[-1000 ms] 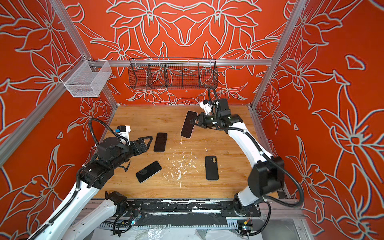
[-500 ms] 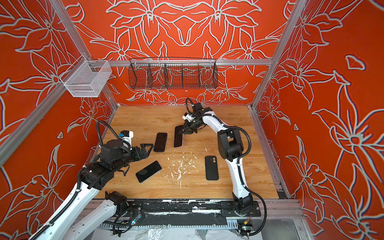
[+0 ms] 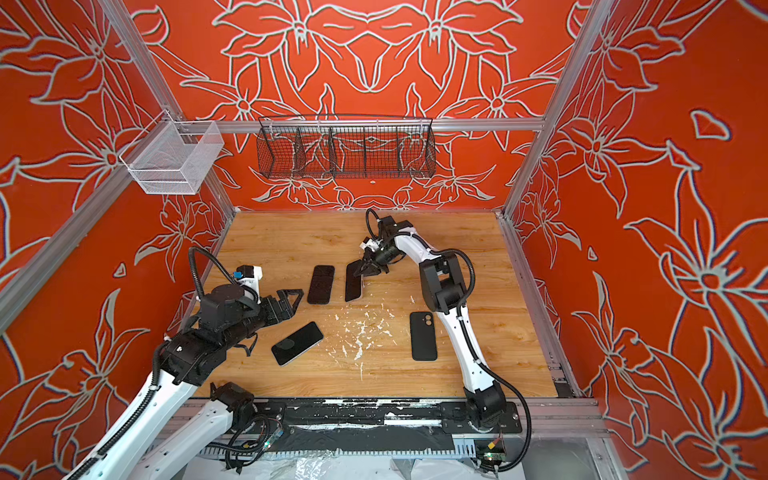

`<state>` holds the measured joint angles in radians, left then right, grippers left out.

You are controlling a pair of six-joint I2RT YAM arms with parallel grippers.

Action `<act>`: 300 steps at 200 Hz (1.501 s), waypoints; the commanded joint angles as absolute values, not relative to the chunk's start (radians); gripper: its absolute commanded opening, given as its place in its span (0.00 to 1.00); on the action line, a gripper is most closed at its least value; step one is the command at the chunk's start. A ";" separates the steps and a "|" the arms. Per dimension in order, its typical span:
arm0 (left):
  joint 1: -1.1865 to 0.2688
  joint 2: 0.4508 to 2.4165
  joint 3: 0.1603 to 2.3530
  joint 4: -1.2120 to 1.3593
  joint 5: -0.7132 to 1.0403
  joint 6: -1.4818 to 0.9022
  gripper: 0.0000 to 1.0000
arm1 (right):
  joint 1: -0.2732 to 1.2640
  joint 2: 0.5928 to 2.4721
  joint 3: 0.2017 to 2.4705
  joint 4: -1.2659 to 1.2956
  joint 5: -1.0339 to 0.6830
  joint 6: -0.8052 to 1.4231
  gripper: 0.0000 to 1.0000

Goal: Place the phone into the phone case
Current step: 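Carry the pink-cased phone away with the right gripper while the left draws back, then lower the pink-cased phone flat beside the dark phone and open the right gripper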

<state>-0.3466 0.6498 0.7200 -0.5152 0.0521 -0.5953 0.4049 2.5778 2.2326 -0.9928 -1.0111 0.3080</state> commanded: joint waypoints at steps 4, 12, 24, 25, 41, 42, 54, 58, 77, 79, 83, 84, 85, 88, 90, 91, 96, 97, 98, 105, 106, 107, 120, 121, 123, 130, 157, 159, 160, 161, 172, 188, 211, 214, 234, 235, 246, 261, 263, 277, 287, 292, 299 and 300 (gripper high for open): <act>-0.339 0.662 0.715 -0.504 0.047 -0.605 0.97 | 0.404 2.594 2.269 -0.999 -1.067 0.310 0.00; -0.339 0.668 0.716 -0.502 0.051 -0.603 0.97 | 0.405 2.592 2.258 -0.991 -1.067 0.313 0.00; -0.339 0.675 0.716 -0.497 0.056 -0.603 0.97 | 0.406 2.588 2.239 -0.977 -1.065 0.319 0.00; -0.339 0.675 0.715 -0.496 0.057 -0.603 0.97 | 0.406 2.588 2.237 -0.976 -1.065 0.320 0.00; -0.339 0.682 0.714 -0.485 0.062 -0.606 0.97 | 0.406 2.584 2.216 -0.961 -1.056 0.326 0.02; -0.339 0.682 0.713 -0.485 0.062 -0.606 0.97 | 0.405 2.584 2.216 -0.960 -1.055 0.326 0.02; -0.339 0.683 0.709 -0.476 0.066 -0.610 0.97 | 0.405 2.579 2.198 -0.944 -1.049 0.335 0.02; -0.339 0.683 0.708 -0.474 0.067 -0.613 0.97 | 0.405 2.578 2.192 -0.937 -1.046 0.339 0.02; -0.339 0.676 0.702 -0.463 0.074 -0.622 0.97 | 0.405 2.571 2.163 -0.889 -1.040 0.371 0.02; -0.339 0.675 0.701 -0.462 0.075 -0.621 0.97 | 0.404 2.571 2.162 -0.885 -1.041 0.374 0.02; -0.339 0.674 0.698 -0.458 0.076 -0.623 0.98 | 0.403 2.571 2.158 -0.877 -1.039 0.380 0.02; -0.339 0.673 0.697 -0.457 0.077 -0.623 0.97 | 0.403 2.571 2.157 -0.876 -1.038 0.382 0.02; -0.339 0.672 0.697 -0.456 0.077 -0.624 0.97 | 0.403 2.571 2.156 -0.874 -1.037 0.383 0.02; -0.338 0.671 0.696 -0.453 0.078 -0.625 0.97 | 0.403 2.570 2.154 -0.869 -1.036 0.387 0.02; -0.339 0.669 0.695 -0.452 0.078 -0.625 0.98 | 0.405 2.571 2.152 -0.864 -1.035 0.389 0.02; -0.339 0.669 0.694 -0.450 0.078 -0.626 0.98 | 0.405 2.571 2.151 -0.863 -1.034 0.391 0.02; -0.339 0.666 0.690 -0.445 0.078 -0.628 0.97 | 0.405 2.572 2.148 -0.855 -1.031 0.397 0.02; -0.338 0.665 0.689 -0.443 0.078 -0.629 0.97 | 0.404 2.572 2.148 -0.854 -1.030 0.398 0.02; -0.339 0.665 0.689 -0.443 0.078 -0.629 0.97 | 0.404 2.572 2.148 -0.853 -1.030 0.398 0.02; -0.339 0.662 0.685 -0.435 0.079 -0.631 0.97 | 0.404 2.571 2.141 -0.845 -1.023 0.400 0.02; -0.339 0.662 0.685 -0.434 0.079 -0.631 0.97 | 0.405 2.572 2.140 -0.843 -1.021 0.400 0.02; -0.339 0.661 0.684 -0.432 0.080 -0.631 0.97 | 0.404 2.571 2.139 -0.844 -1.020 0.400 0.02; -0.339 0.661 0.683 -0.425 0.080 -0.633 0.98 | 0.404 2.569 2.136 -0.839 -1.006 0.401 0.02; -0.339 0.661 0.683 -0.425 0.080 -0.633 0.98 | 0.404 2.568 2.137 -0.839 -1.004 0.401 0.02; -0.339 0.662 0.683 -0.425 0.081 -0.633 0.97 | 0.404 2.568 2.136 -0.839 -1.000 0.400 0.02; -0.339 0.664 0.683 -0.422 0.084 -0.631 0.97 | 0.405 2.565 2.133 -0.836 -0.991 0.399 0.02; -0.339 0.684 0.690 -0.426 0.101 -0.626 0.97 | 0.404 2.553 2.120 -0.821 -0.956 0.398 0.05; -0.339 0.685 0.690 -0.426 0.103 -0.626 0.97 | 0.404 2.553 2.119 -0.821 -0.953 0.397 0.06; -0.339 0.685 0.690 -0.427 0.104 -0.627 0.97 | 0.405 2.552 2.118 -0.820 -0.952 0.397 0.07; -0.339 0.686 0.690 -0.428 0.104 -0.627 0.97 | 0.404 2.551 2.118 -0.820 -0.950 0.397 0.07; -0.339 0.687 0.690 -0.430 0.106 -0.633 0.97 | 0.405 2.547 2.112 -0.812 -0.933 0.399 0.08; -0.339 0.676 0.685 -0.428 0.105 -0.644 0.97 | 0.405 2.540 2.107 -0.803 -0.911 0.400 0.08; -0.339 0.650 0.670 -0.426 0.094 -0.658 0.97 | 0.405 2.537 2.105 -0.801 -0.892 0.400 0.10; -0.338 0.647 0.668 -0.426 0.091 -0.661 0.97 | 0.404 2.538 2.105 -0.801 -0.890 0.400 0.10; -0.339 0.634 0.667 -0.437 0.087 -0.667 0.97 | 0.404 2.536 2.105 -0.795 -0.881 0.406 0.11; -0.339 0.633 0.667 -0.438 0.087 -0.667 0.97 | 0.404 2.536 2.105 -0.795 -0.880 0.406 0.11; -0.339 0.629 0.668 -0.447 0.085 -0.667 0.97 | 0.404 2.537 2.100 -0.786 -0.872 0.411 0.11; -0.339 0.621 0.669 -0.457 0.082 -0.669 0.97 | 0.405 2.536 2.092 -0.774 -0.864 0.422 0.11; -0.339 0.620 0.668 -0.457 0.080 -0.669 0.97 | 0.404 2.536 2.089 -0.773 -0.863 0.424 0.10; -0.339 0.613 0.667 -0.462 0.077 -0.672 0.97 | 0.405 2.533 2.075 -0.754 -0.858 0.434 0.11; -0.339 0.609 0.666 -0.462 0.074 -0.671 0.97 | 0.404 2.531 2.069 -0.750 -0.852 0.437 0.12; -0.339 0.608 0.666 -0.463 0.073 -0.672 0.97 | 0.405 2.531 2.067 -0.748 -0.849 0.439 0.14; -0.339 0.607 0.666 -0.465 0.072 -0.672 0.97 | 0.405 2.530 2.065 -0.748 -0.846 0.439 0.16; -0.339 0.606 0.666 -0.465 0.072 -0.672 0.97 | 0.404 2.529 2.065 -0.747 -0.844 0.439 0.17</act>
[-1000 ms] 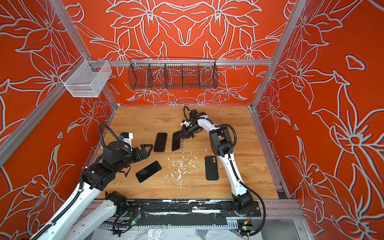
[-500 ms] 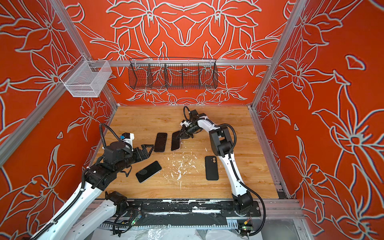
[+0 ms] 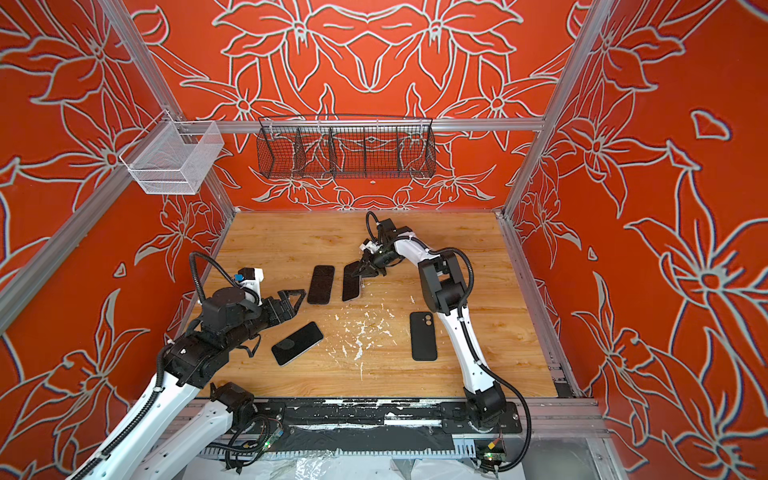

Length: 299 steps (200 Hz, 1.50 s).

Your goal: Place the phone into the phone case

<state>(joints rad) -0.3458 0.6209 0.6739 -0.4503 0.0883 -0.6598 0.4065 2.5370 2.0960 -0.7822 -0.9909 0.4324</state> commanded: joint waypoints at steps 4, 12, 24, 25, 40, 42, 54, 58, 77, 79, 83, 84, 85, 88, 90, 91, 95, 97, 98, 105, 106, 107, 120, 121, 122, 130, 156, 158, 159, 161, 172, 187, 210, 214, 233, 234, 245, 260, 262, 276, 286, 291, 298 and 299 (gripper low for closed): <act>-0.339 0.606 0.666 -0.465 0.072 -0.672 0.97 | 0.405 2.527 2.062 -0.747 -0.842 0.437 0.18; -0.339 0.607 0.666 -0.465 0.071 -0.672 0.97 | 0.404 2.524 2.060 -0.747 -0.837 0.437 0.20; -0.339 0.608 0.666 -0.465 0.074 -0.672 0.97 | 0.404 2.516 2.054 -0.741 -0.832 0.436 0.24; -0.338 0.608 0.666 -0.465 0.074 -0.672 0.97 | 0.404 2.516 2.053 -0.741 -0.833 0.436 0.24; -0.339 0.607 0.666 -0.466 0.073 -0.672 0.97 | 0.405 2.504 2.041 -0.734 -0.826 0.434 0.28; -0.339 0.607 0.666 -0.465 0.073 -0.672 0.97 | 0.405 2.502 2.040 -0.733 -0.825 0.433 0.29; -0.339 0.608 0.666 -0.465 0.072 -0.673 0.97 | 0.404 2.491 2.025 -0.725 -0.818 0.432 0.31; -0.339 0.608 0.666 -0.465 0.072 -0.672 0.97 | 0.405 2.486 2.020 -0.722 -0.816 0.433 0.32; -0.339 0.604 0.666 -0.466 0.071 -0.672 0.97 | 0.403 2.467 1.993 -0.710 -0.813 0.430 0.32; -0.339 0.604 0.666 -0.467 0.071 -0.672 0.97 | 0.403 2.465 1.989 -0.709 -0.812 0.430 0.32; -0.339 0.603 0.666 -0.468 0.071 -0.672 0.97 | 0.405 2.460 1.981 -0.706 -0.810 0.430 0.33; -0.338 0.603 0.666 -0.468 0.071 -0.672 0.97 | 0.404 2.459 1.979 -0.705 -0.810 0.430 0.33; -0.338 0.604 0.666 -0.469 0.071 -0.672 0.97 | 0.405 2.457 1.978 -0.704 -0.809 0.430 0.33; -0.339 0.602 0.665 -0.469 0.071 -0.673 0.97 | 0.404 2.453 1.972 -0.703 -0.807 0.428 0.33; -0.339 0.601 0.664 -0.469 0.071 -0.673 0.97 | 0.404 2.452 1.967 -0.701 -0.805 0.429 0.33; -0.339 0.601 0.664 -0.469 0.071 -0.674 0.97 | 0.403 2.450 1.966 -0.700 -0.804 0.429 0.33; -0.339 0.600 0.664 -0.471 0.069 -0.674 0.97 | 0.404 2.444 1.955 -0.698 -0.802 0.429 0.33; -0.339 0.599 0.664 -0.471 0.069 -0.673 0.97 | 0.404 2.441 1.950 -0.695 -0.802 0.430 0.33; -0.339 0.598 0.665 -0.472 0.069 -0.673 0.97 | 0.404 2.439 1.948 -0.694 -0.800 0.430 0.33; -0.339 0.598 0.663 -0.474 0.067 -0.675 0.97 | 0.404 2.428 1.929 -0.686 -0.796 0.431 0.33; -0.339 0.597 0.663 -0.474 0.066 -0.675 0.97 | 0.404 2.428 1.926 -0.684 -0.796 0.431 0.33; -0.339 0.596 0.663 -0.474 0.066 -0.675 0.97 | 0.404 2.426 1.924 -0.683 -0.796 0.432 0.33; -0.339 0.590 0.661 -0.474 0.064 -0.678 0.97 | 0.404 2.406 1.884 -0.658 -0.796 0.441 0.33; -0.339 0.589 0.660 -0.474 0.064 -0.678 0.97 | 0.405 2.405 1.881 -0.656 -0.796 0.442 0.33; -0.339 0.589 0.660 -0.475 0.064 -0.679 0.97 | 0.404 2.403 1.878 -0.654 -0.796 0.442 0.33; -0.339 0.588 0.659 -0.475 0.062 -0.680 0.97 | 0.406 2.388 1.853 -0.640 -0.795 0.448 0.34; -0.339 0.586 0.656 -0.477 0.060 -0.682 0.97 | 0.414 2.327 1.752 -0.578 -0.770 0.468 0.38; -0.339 0.586 0.656 -0.477 0.060 -0.683 0.97 | 0.414 2.322 1.741 -0.568 -0.768 0.471 0.39; -0.339 0.587 0.655 -0.477 0.060 -0.683 0.97 | 0.415 2.320 1.737 -0.564 -0.768 0.472 0.39; -0.339 0.586 0.655 -0.477 0.060 -0.684 0.97 | 0.416 2.315 1.728 -0.556 -0.767 0.474 0.40; -0.339 0.586 0.653 -0.476 0.061 -0.685 0.97 | 0.423 2.290 1.675 -0.514 -0.765 0.490 0.42; -0.339 0.582 0.649 -0.476 0.061 -0.689 0.97 | 0.434 2.264 1.615 -0.461 -0.759 0.511 0.43; -0.339 0.574 0.644 -0.480 0.063 -0.693 0.97 | 0.456 2.234 1.545 -0.403 -0.752 0.536 0.44; -0.338 0.572 0.645 -0.481 0.063 -0.694 0.97 | 0.459 2.228 1.533 -0.393 -0.749 0.541 0.43; -0.339 0.561 0.641 -0.491 0.058 -0.698 0.97 | 0.477 2.204 1.482 -0.359 -0.735 0.560 0.44; -0.339 0.559 0.642 -0.492 0.058 -0.698 0.97 | 0.478 2.202 1.480 -0.357 -0.734 0.561 0.44; -0.339 0.550 0.639 -0.499 0.054 -0.701 0.97 | 0.490 2.181 1.452 -0.342 -0.719 0.566 0.44; -0.338 0.536 0.634 -0.510 0.045 -0.709 0.97 | 0.505 2.156 1.417 -0.326 -0.705 0.579 0.43; -0.339 0.534 0.634 -0.511 0.044 -0.710 0.97 | 0.506 2.153 1.411 -0.323 -0.704 0.581 0.44; -0.339 0.522 0.627 -0.522 0.033 -0.721 0.97 | 0.519 2.132 1.382 -0.300 -0.700 0.592 0.43; -0.339 0.512 0.622 -0.530 0.023 -0.730 0.97 | 0.525 2.120 1.370 -0.299 -0.693 0.594 0.43; -0.339 0.508 0.619 -0.536 0.018 -0.736 0.97 | 0.527 2.114 1.365 -0.300 -0.691 0.593 0.44; -0.339 0.503 0.619 -0.546 0.008 -0.746 0.98 | 0.527 2.105 1.361 -0.302 -0.686 0.593 0.44; -0.339 0.503 0.618 -0.547 0.005 -0.747 0.98 | 0.526 2.103 1.361 -0.302 -0.686 0.593 0.44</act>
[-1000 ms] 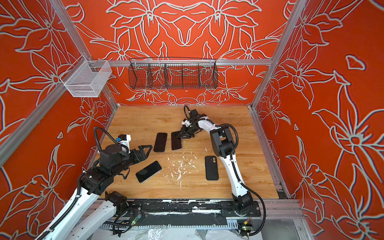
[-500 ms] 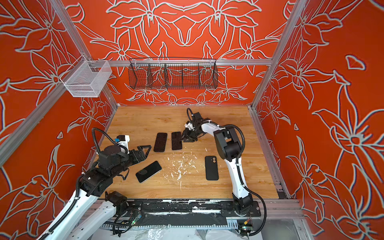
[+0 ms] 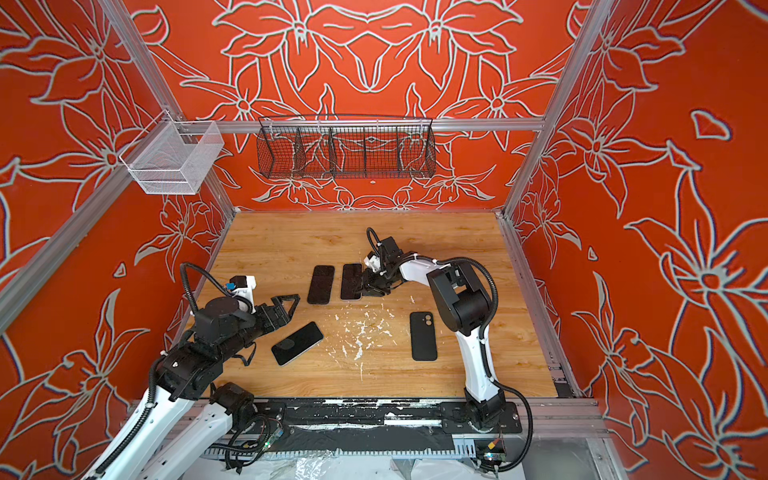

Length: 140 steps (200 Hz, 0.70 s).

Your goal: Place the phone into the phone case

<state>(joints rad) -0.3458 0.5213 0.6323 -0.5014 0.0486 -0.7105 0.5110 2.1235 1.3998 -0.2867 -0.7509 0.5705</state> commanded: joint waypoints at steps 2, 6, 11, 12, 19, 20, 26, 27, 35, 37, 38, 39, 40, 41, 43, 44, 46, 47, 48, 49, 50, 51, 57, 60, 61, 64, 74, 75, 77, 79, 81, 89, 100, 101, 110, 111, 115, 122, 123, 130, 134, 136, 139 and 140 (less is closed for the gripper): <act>-0.339 0.503 0.619 -0.551 0.002 -0.750 0.97 | 0.527 2.100 1.359 -0.304 -0.685 0.593 0.43; -0.339 0.503 0.618 -0.561 -0.004 -0.756 0.97 | 0.527 2.093 1.358 -0.307 -0.681 0.591 0.43; -0.339 0.504 0.619 -0.575 -0.016 -0.764 0.97 | 0.527 2.081 1.357 -0.313 -0.676 0.588 0.44; -0.339 0.505 0.619 -0.579 -0.019 -0.765 0.97 | 0.527 2.079 1.357 -0.314 -0.675 0.586 0.44; -0.338 0.509 0.624 -0.609 -0.039 -0.779 0.97 | 0.527 2.060 1.356 -0.322 -0.667 0.582 0.44; -0.339 0.511 0.624 -0.614 -0.042 -0.781 0.97 | 0.526 2.059 1.356 -0.324 -0.666 0.581 0.44; -0.339 0.517 0.631 -0.644 -0.061 -0.792 0.97 | 0.526 2.037 1.354 -0.330 -0.661 0.580 0.43; -0.339 0.518 0.633 -0.650 -0.063 -0.795 0.97 | 0.526 2.033 1.353 -0.330 -0.661 0.580 0.43; -0.339 0.530 0.641 -0.696 -0.089 -0.815 0.98 | 0.527 2.000 1.348 -0.332 -0.657 0.578 0.43; -0.339 0.533 0.643 -0.708 -0.094 -0.820 0.97 | 0.527 1.992 1.345 -0.331 -0.656 0.578 0.43; -0.339 0.536 0.644 -0.714 -0.095 -0.822 0.97 | 0.527 1.990 1.344 -0.330 -0.655 0.579 0.43; -0.339 0.537 0.645 -0.720 -0.098 -0.825 0.97 | 0.527 1.984 1.343 -0.331 -0.655 0.579 0.43; -0.339 0.539 0.646 -0.726 -0.101 -0.828 0.97 | 0.526 1.980 1.342 -0.331 -0.654 0.580 0.43; -0.339 0.542 0.648 -0.732 -0.104 -0.831 0.97 | 0.527 1.974 1.341 -0.330 -0.655 0.580 0.44; -0.339 0.545 0.650 -0.744 -0.107 -0.838 0.97 | 0.526 1.964 1.338 -0.330 -0.653 0.581 0.43; -0.339 0.547 0.652 -0.750 -0.110 -0.841 0.97 | 0.527 1.960 1.336 -0.329 -0.652 0.581 0.43; -0.339 0.551 0.654 -0.763 -0.114 -0.847 0.97 | 0.527 1.950 1.333 -0.328 -0.650 0.581 0.44; -0.339 0.554 0.655 -0.769 -0.116 -0.851 0.97 | 0.527 1.945 1.331 -0.328 -0.649 0.581 0.44; -0.339 0.556 0.657 -0.775 -0.117 -0.854 0.97 | 0.528 1.940 1.329 -0.326 -0.647 0.581 0.43; -0.339 0.559 0.658 -0.781 -0.119 -0.857 0.97 | 0.528 1.935 1.328 -0.326 -0.646 0.581 0.43; -0.339 0.562 0.659 -0.784 -0.120 -0.860 0.97 | 0.529 1.931 1.327 -0.326 -0.644 0.581 0.43; -0.339 0.564 0.659 -0.791 -0.121 -0.864 0.97 | 0.529 1.926 1.325 -0.325 -0.643 0.581 0.43; -0.339 0.577 0.665 -0.822 -0.125 -0.879 0.98 | 0.532 1.895 1.313 -0.325 -0.627 0.578 0.43; -0.339 0.585 0.666 -0.836 -0.126 -0.887 0.97 | 0.535 1.876 1.308 -0.324 -0.618 0.577 0.44; -0.338 0.588 0.667 -0.841 -0.126 -0.890 0.97 | 0.535 1.874 1.306 -0.323 -0.614 0.577 0.44; -0.339 0.597 0.667 -0.854 -0.126 -0.900 0.97 | 0.539 1.857 1.299 -0.323 -0.605 0.574 0.43; -0.338 0.626 0.669 -0.894 -0.125 -0.937 0.97 | 0.553 1.812 1.277 -0.314 -0.575 0.570 0.44; -0.339 0.629 0.669 -0.896 -0.124 -0.940 0.97 | 0.554 1.808 1.274 -0.313 -0.572 0.570 0.44; -0.338 0.635 0.668 -0.903 -0.122 -0.945 0.98 | 0.557 1.800 1.270 -0.312 -0.567 0.568 0.44; -0.338 0.641 0.668 -0.908 -0.120 -0.950 0.98 | 0.560 1.796 1.265 -0.311 -0.559 0.567 0.44; -0.337 0.647 0.666 -0.912 -0.118 -0.955 0.97 | 0.564 1.788 1.260 -0.310 -0.553 0.568 0.44; -0.337 0.672 0.662 -0.925 -0.108 -0.973 0.97 | 0.580 1.764 1.243 -0.301 -0.527 0.564 0.44; -0.335 0.707 0.651 -0.932 -0.103 -0.991 0.97 | 0.602 1.741 1.221 -0.292 -0.497 0.557 0.44; -0.335 0.710 0.650 -0.931 -0.102 -0.991 0.97 | 0.605 1.740 1.219 -0.290 -0.495 0.557 0.44; -0.333 0.739 0.641 -0.927 -0.101 -0.997 0.97 | 0.621 1.728 1.198 -0.272 -0.474 0.553 0.44; -0.332 0.742 0.639 -0.927 -0.102 -0.998 0.97 | 0.623 1.727 1.196 -0.270 -0.472 0.553 0.44; -0.329 0.755 0.638 -0.927 -0.104 -1.001 0.97 | 0.628 1.725 1.189 -0.263 -0.463 0.554 0.44; -0.325 0.779 0.635 -0.925 -0.111 -1.004 0.97 | 0.638 1.723 1.178 -0.254 -0.454 0.554 0.44; -0.325 0.781 0.635 -0.925 -0.113 -1.005 0.97 | 0.640 1.723 1.177 -0.252 -0.453 0.555 0.44; -0.318 0.805 0.635 -0.931 -0.125 -1.018 0.97 | 0.650 1.728 1.171 -0.244 -0.447 0.556 0.45; -0.314 0.818 0.635 -0.933 -0.131 -1.025 0.97 | 0.658 1.733 1.171 -0.245 -0.444 0.557 0.45; -0.311 0.824 0.635 -0.933 -0.133 -1.027 0.97 | 0.660 1.735 1.173 -0.246 -0.441 0.556 0.45; -0.307 0.832 0.634 -0.932 -0.135 -1.031 0.97 | 0.667 1.740 1.175 -0.248 -0.437 0.555 0.45; -0.306 0.835 0.634 -0.931 -0.137 -1.032 0.97 | 0.670 1.741 1.176 -0.250 -0.436 0.554 0.45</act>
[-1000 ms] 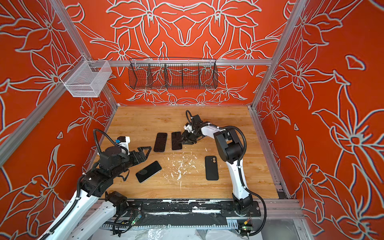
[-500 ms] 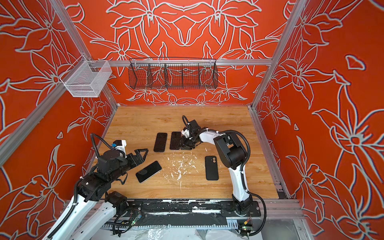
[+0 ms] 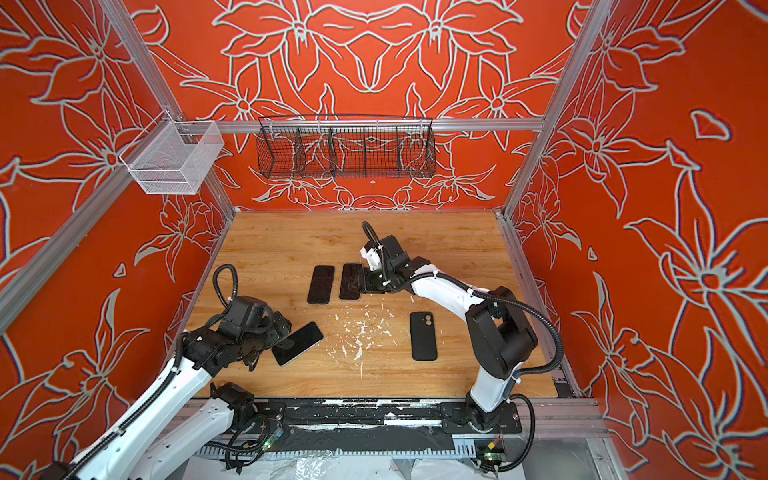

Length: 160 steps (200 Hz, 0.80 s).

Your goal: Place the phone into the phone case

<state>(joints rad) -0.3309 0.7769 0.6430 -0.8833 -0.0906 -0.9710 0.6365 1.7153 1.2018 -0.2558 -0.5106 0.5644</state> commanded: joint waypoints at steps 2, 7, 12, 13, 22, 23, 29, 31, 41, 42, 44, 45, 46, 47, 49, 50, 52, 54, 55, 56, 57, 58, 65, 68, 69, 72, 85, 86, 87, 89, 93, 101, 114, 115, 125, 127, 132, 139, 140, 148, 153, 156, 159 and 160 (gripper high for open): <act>-0.304 0.838 0.634 -0.932 -0.139 -1.036 0.97 | 0.675 1.744 1.176 -0.251 -0.435 0.552 0.45; -0.298 0.852 0.632 -0.934 -0.146 -1.049 0.97 | 0.685 1.752 1.181 -0.255 -0.429 0.549 0.45; -0.291 0.864 0.631 -0.933 -0.149 -1.061 0.97 | 0.695 1.761 1.186 -0.260 -0.424 0.543 0.45; -0.290 0.865 0.631 -0.933 -0.150 -1.063 0.97 | 0.697 1.761 1.187 -0.260 -0.423 0.543 0.45; -0.276 0.884 0.626 -0.927 -0.149 -1.075 0.97 | 0.714 1.769 1.190 -0.260 -0.416 0.541 0.45; -0.276 0.886 0.626 -0.926 -0.149 -1.076 0.97 | 0.716 1.771 1.190 -0.258 -0.417 0.540 0.45; -0.267 0.896 0.623 -0.920 -0.147 -1.085 0.97 | 0.725 1.775 1.190 -0.253 -0.415 0.540 0.45; -0.265 0.898 0.622 -0.917 -0.147 -1.087 0.97 | 0.728 1.777 1.190 -0.251 -0.416 0.540 0.45; -0.255 0.914 0.612 -0.897 -0.147 -1.092 0.98 | 0.740 1.782 1.187 -0.241 -0.414 0.544 0.45; -0.254 0.916 0.610 -0.896 -0.147 -1.094 0.98 | 0.741 1.783 1.187 -0.239 -0.415 0.544 0.45; -0.251 0.919 0.609 -0.892 -0.147 -1.095 0.97 | 0.742 1.785 1.187 -0.237 -0.415 0.545 0.45; -0.250 0.920 0.608 -0.890 -0.147 -1.095 0.97 | 0.742 1.785 1.187 -0.236 -0.416 0.546 0.45; -0.249 0.922 0.606 -0.888 -0.146 -1.095 0.97 | 0.744 1.785 1.187 -0.235 -0.416 0.546 0.45; -0.248 0.923 0.605 -0.884 -0.146 -1.096 0.97 | 0.745 1.785 1.187 -0.235 -0.416 0.546 0.45; -0.245 0.924 0.602 -0.877 -0.145 -1.095 0.97 | 0.747 1.787 1.187 -0.233 -0.416 0.545 0.45; -0.245 0.926 0.600 -0.875 -0.144 -1.094 0.97 | 0.748 1.787 1.187 -0.232 -0.416 0.546 0.45; -0.243 0.930 0.597 -0.865 -0.143 -1.093 0.97 | 0.748 1.787 1.187 -0.231 -0.416 0.546 0.45; -0.241 0.931 0.593 -0.857 -0.142 -1.092 0.97 | 0.751 1.788 1.187 -0.229 -0.416 0.546 0.45; -0.240 0.933 0.591 -0.853 -0.141 -1.091 0.97 | 0.751 1.788 1.187 -0.229 -0.416 0.546 0.45; -0.239 0.934 0.589 -0.849 -0.140 -1.091 0.97 | 0.752 1.789 1.187 -0.229 -0.417 0.546 0.45; -0.238 0.936 0.588 -0.846 -0.140 -1.092 0.97 | 0.753 1.789 1.187 -0.228 -0.416 0.547 0.45; -0.236 0.937 0.586 -0.843 -0.140 -1.092 0.97 | 0.753 1.789 1.187 -0.227 -0.416 0.547 0.45; -0.223 0.946 0.574 -0.821 -0.128 -1.092 0.97 | 0.759 1.791 1.185 -0.221 -0.417 0.548 0.46; -0.218 0.950 0.568 -0.807 -0.120 -1.090 0.97 | 0.761 1.792 1.184 -0.218 -0.417 0.548 0.46; -0.217 0.950 0.565 -0.805 -0.117 -1.088 0.97 | 0.763 1.792 1.185 -0.217 -0.417 0.548 0.46; -0.211 0.953 0.560 -0.787 -0.110 -1.083 0.97 | 0.764 1.792 1.185 -0.217 -0.417 0.548 0.46; -0.192 0.966 0.534 -0.731 -0.088 -1.076 0.97 | 0.777 1.794 1.184 -0.207 -0.414 0.546 0.52; -0.190 0.966 0.532 -0.727 -0.085 -1.075 0.97 | 0.777 1.794 1.184 -0.207 -0.415 0.546 0.52; -0.189 0.967 0.530 -0.725 -0.083 -1.074 0.97 | 0.778 1.794 1.184 -0.206 -0.415 0.546 0.53; -0.186 0.968 0.524 -0.714 -0.079 -1.073 0.97 | 0.780 1.795 1.184 -0.205 -0.415 0.545 0.54; -0.181 0.971 0.516 -0.694 -0.071 -1.064 0.97 | 0.785 1.796 1.186 -0.205 -0.415 0.544 0.56; -0.172 0.974 0.499 -0.663 -0.059 -1.054 0.97 | 0.795 1.797 1.184 -0.200 -0.407 0.541 0.61; -0.155 0.974 0.482 -0.629 -0.030 -1.043 0.97 | 0.811 1.800 1.183 -0.194 -0.396 0.538 0.67; -0.155 0.974 0.480 -0.626 -0.027 -1.041 0.97 | 0.813 1.801 1.183 -0.194 -0.394 0.538 0.67; -0.146 0.972 0.468 -0.605 -0.009 -1.037 0.97 | 0.820 1.802 1.181 -0.184 -0.389 0.537 0.73; -0.145 0.971 0.465 -0.603 -0.005 -1.037 0.97 | 0.822 1.803 1.180 -0.183 -0.388 0.537 0.74; -0.141 0.967 0.458 -0.590 0.004 -1.032 0.97 | 0.826 1.805 1.179 -0.179 -0.386 0.537 0.75; -0.137 0.963 0.448 -0.578 0.013 -1.031 0.97 | 0.831 1.808 1.180 -0.174 -0.381 0.537 0.75; -0.137 0.963 0.447 -0.577 0.014 -1.031 0.97 | 0.832 1.808 1.180 -0.172 -0.381 0.537 0.76; -0.134 0.957 0.440 -0.567 0.025 -1.029 0.97 | 0.838 1.812 1.178 -0.167 -0.372 0.536 0.77; -0.132 0.954 0.434 -0.556 0.035 -1.024 0.97 | 0.840 1.814 1.177 -0.163 -0.367 0.537 0.77; -0.132 0.954 0.430 -0.549 0.041 -1.021 0.97 | 0.842 1.815 1.178 -0.161 -0.364 0.538 0.77; -0.131 0.955 0.427 -0.545 0.046 -1.018 0.97 | 0.844 1.816 1.177 -0.159 -0.361 0.539 0.77; -0.131 0.955 0.427 -0.543 0.048 -1.017 0.97 | 0.845 1.817 1.176 -0.160 -0.358 0.539 0.77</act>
